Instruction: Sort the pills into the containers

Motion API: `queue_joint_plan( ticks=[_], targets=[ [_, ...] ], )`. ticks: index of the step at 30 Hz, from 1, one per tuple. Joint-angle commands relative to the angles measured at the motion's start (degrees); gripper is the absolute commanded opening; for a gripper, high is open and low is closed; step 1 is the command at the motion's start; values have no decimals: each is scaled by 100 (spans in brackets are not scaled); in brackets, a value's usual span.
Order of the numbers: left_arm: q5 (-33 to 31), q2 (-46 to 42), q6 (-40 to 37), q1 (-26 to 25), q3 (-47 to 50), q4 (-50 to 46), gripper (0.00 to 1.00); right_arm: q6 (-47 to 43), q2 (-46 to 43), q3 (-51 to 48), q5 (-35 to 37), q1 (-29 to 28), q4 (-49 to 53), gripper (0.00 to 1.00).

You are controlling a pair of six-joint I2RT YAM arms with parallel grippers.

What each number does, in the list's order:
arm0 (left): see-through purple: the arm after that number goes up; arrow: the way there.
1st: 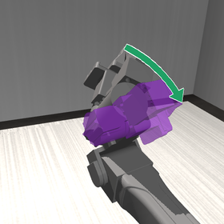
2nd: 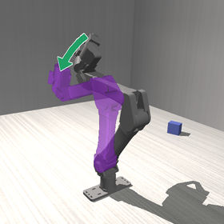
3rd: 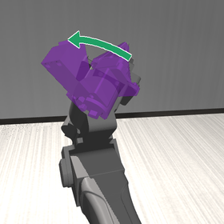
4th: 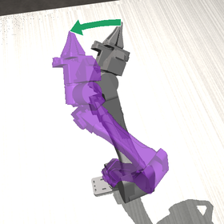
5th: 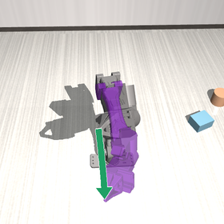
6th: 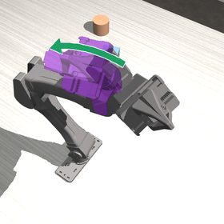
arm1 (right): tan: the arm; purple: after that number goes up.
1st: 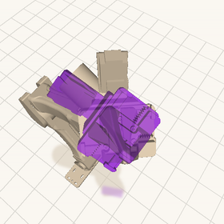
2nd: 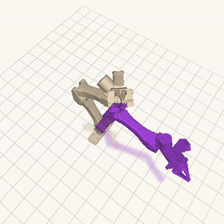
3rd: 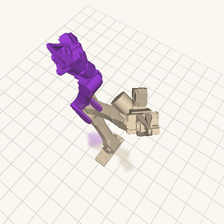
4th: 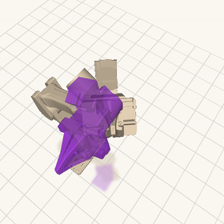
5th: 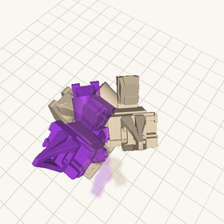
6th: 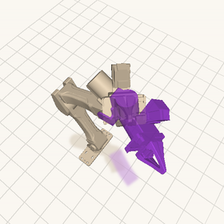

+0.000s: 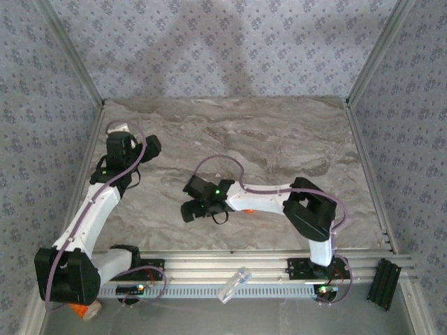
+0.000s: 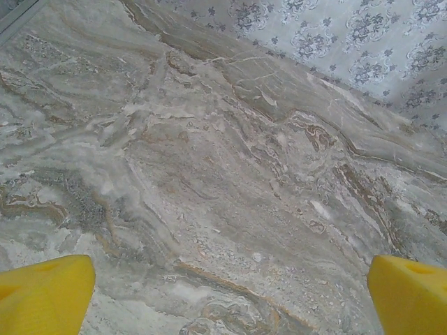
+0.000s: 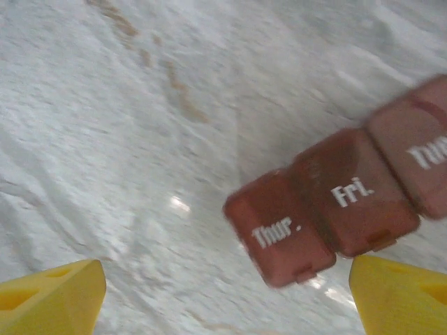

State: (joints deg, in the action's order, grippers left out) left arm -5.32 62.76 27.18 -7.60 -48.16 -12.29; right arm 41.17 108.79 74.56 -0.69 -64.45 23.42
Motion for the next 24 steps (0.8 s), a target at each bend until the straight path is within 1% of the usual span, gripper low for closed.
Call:
queue_joint_plan(
  ticks=[1, 6, 8, 12, 15, 18, 22, 24],
  targets=[
    [92, -45, 34, 60, -210, -39, 100, 52, 329, 399, -451, -29, -187, 92],
    [85, 16, 15, 164, -294, -71, 100, -220, 592, 898, -652, 0, -197, 91],
    [93, 41, 24, 220, -335, -99, 100, -315, 461, 896, -661, 36, -203, 91],
    [183, 52, 75, 325, -408, -163, 100, -460, -81, 620, -557, 151, -149, 91],
    [229, 52, 112, 355, -455, -236, 100, -711, -303, 456, -459, 413, -63, 91],
    [305, 61, 156, 354, -483, -289, 100, -914, -251, 448, -491, 760, -45, 91],
    [360, 70, 200, 363, -484, -372, 100, -1185, 79, 677, -619, 1174, -34, 91],
    [365, 69, 200, 361, -464, -398, 100, -1275, 261, 809, -706, 1291, -28, 91]
  ],
)
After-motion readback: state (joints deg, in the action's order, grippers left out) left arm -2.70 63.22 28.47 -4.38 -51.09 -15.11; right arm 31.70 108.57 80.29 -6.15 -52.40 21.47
